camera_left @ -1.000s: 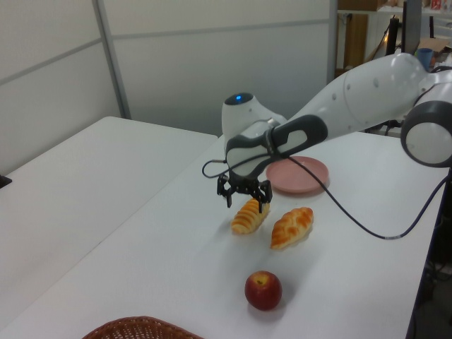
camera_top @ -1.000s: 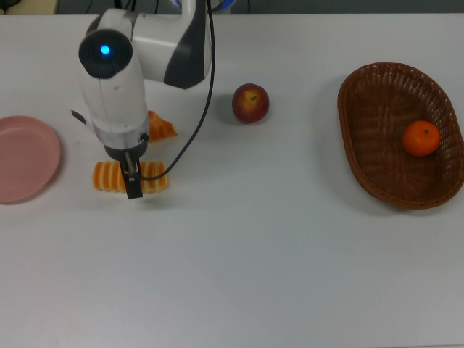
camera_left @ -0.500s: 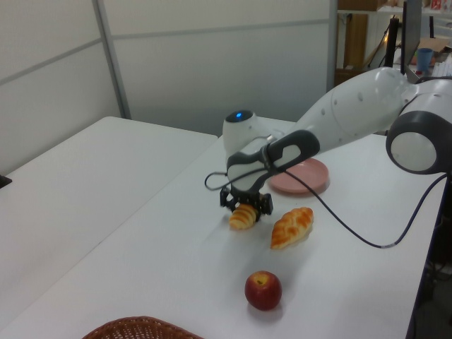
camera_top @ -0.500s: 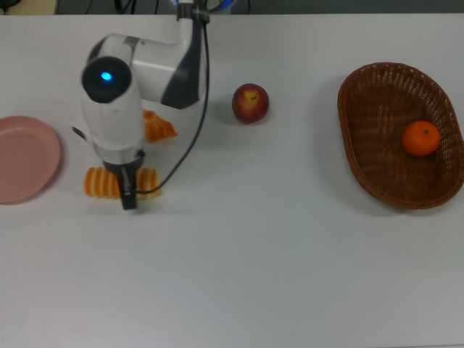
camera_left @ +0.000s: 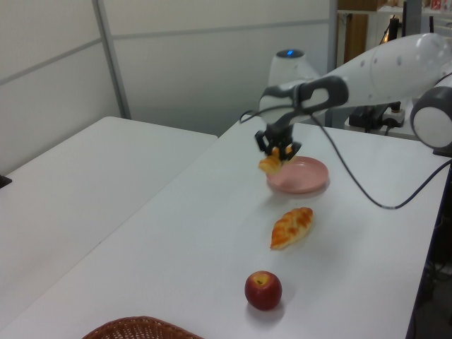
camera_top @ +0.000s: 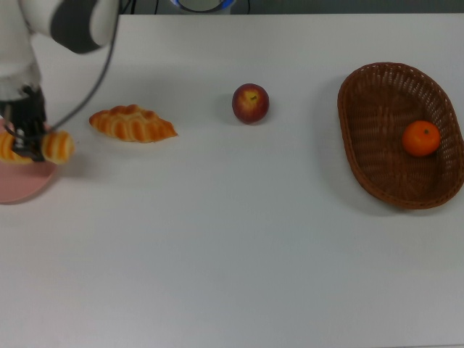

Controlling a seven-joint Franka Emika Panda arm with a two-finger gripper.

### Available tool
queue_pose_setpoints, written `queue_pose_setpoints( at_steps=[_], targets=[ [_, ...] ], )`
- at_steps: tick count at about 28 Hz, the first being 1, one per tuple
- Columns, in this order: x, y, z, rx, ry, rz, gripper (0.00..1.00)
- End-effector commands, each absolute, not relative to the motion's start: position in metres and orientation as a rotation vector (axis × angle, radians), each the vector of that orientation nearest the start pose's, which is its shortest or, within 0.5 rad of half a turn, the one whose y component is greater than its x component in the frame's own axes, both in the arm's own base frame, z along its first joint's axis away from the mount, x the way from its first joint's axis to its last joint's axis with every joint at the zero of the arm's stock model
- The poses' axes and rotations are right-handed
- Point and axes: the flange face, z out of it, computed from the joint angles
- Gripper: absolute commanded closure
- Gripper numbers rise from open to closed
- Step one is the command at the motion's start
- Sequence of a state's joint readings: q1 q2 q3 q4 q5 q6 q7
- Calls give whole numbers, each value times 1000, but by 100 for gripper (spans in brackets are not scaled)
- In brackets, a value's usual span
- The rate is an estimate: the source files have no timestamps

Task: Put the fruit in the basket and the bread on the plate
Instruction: 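Carry the striped roll onto the pink plate and release it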

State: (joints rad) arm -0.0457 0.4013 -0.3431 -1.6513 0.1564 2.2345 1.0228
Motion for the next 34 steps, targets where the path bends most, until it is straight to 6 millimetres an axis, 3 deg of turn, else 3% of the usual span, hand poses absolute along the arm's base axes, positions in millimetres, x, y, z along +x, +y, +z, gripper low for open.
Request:
queue_pose_setpoints(
  at_steps=[1,7,9,14,16,18,19,25,34],
  targets=[
    [625,-270,417,-2232,2068,-282,100],
    [631,-292,381,-2225,2092,-241,100],
    [637,-292,364,-2229,2108,-239,97],
    [651,-292,345,-2208,2129,-333,94],
    [654,-293,341,-2207,2134,-333,88],
    [658,-293,337,-2219,2131,-339,11],
    [658,-293,337,-2225,2127,-342,0],
    [658,-292,337,-2328,2039,-340,0],
    [654,-288,357,-2443,1884,-300,0]
  ],
)
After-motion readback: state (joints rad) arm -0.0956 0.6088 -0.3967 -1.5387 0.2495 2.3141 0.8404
